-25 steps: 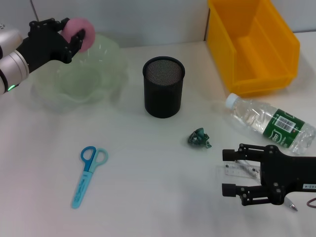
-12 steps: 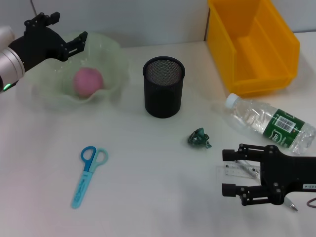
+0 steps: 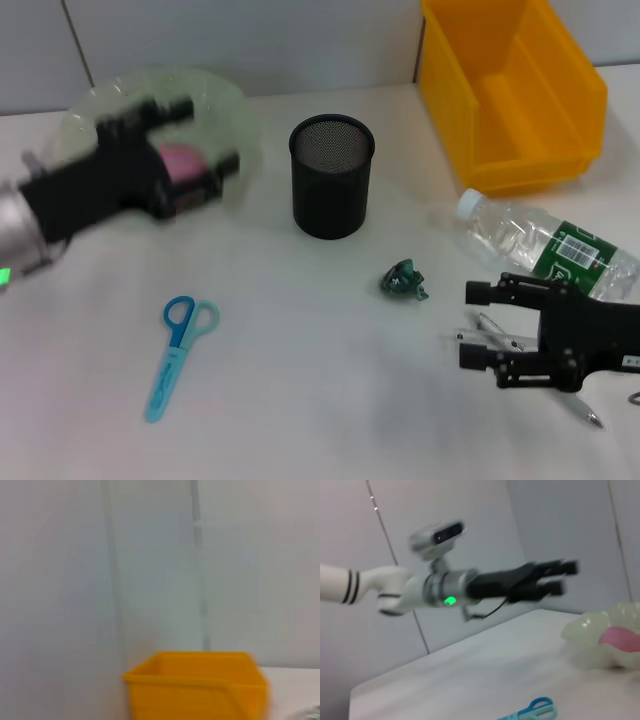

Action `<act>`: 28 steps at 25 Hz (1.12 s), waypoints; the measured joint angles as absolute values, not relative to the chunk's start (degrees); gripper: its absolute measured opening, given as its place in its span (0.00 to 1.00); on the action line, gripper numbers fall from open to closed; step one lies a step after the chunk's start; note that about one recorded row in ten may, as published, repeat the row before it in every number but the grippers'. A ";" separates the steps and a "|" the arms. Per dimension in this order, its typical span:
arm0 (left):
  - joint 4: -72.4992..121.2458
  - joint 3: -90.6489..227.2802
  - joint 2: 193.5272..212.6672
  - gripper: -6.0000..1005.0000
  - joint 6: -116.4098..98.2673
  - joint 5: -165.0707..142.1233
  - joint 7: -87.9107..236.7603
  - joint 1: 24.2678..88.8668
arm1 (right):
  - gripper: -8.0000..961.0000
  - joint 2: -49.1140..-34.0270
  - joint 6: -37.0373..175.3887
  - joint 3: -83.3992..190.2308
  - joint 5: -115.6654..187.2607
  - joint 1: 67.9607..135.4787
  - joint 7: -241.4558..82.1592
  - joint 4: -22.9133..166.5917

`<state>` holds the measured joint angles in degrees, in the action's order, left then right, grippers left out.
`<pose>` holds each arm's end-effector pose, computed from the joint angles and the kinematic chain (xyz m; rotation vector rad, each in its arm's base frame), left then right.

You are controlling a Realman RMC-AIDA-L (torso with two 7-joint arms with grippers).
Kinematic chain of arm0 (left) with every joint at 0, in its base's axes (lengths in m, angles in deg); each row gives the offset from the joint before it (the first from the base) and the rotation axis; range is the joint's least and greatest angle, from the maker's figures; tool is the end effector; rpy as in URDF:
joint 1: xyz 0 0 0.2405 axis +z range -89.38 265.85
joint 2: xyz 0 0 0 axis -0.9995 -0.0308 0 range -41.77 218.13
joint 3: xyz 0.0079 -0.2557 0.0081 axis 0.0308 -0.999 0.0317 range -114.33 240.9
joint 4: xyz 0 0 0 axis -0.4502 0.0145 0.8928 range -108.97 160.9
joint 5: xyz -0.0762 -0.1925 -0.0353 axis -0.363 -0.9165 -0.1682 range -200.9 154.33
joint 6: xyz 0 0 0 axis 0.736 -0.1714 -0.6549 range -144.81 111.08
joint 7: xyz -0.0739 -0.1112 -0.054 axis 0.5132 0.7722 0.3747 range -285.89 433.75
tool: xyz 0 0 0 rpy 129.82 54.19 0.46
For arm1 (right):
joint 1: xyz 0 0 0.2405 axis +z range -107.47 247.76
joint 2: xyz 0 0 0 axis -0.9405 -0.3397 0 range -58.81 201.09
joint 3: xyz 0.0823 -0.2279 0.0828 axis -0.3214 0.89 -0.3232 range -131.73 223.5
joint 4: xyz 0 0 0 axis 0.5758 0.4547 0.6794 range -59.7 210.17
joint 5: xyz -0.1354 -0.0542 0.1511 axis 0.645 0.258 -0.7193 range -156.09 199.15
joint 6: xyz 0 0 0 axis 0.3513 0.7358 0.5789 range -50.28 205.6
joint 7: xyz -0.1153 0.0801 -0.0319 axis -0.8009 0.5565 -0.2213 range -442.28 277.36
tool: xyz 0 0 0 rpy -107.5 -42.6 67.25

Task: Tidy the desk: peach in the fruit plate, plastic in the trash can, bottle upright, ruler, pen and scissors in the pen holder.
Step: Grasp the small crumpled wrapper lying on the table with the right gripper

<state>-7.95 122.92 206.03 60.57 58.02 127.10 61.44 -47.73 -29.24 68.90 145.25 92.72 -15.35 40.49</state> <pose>-0.2420 0.3481 -0.0051 -2.4689 -0.1386 -0.8289 0.3021 0.2539 0.0165 -2.7212 0.6016 0.9063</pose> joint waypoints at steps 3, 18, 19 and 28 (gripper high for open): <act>-8.00 123.08 206.17 0.80 63.09 58.80 126.25 63.28 | 0.81 -47.68 -28.86 66.11 145.23 92.69 -12.70 38.41; -5.92 130.77 206.10 0.80 65.58 60.81 124.08 68.84 | 0.80 -48.12 -12.39 67.98 145.28 95.47 -7.91 38.90; -5.92 130.77 206.10 0.79 65.58 60.81 124.08 68.84 | 0.80 -48.13 -12.13 68.79 145.30 95.98 -5.91 38.65; -5.45 130.96 206.35 0.79 64.34 61.09 123.88 68.41 | 0.80 -47.88 -11.09 86.84 148.64 99.12 26.26 20.52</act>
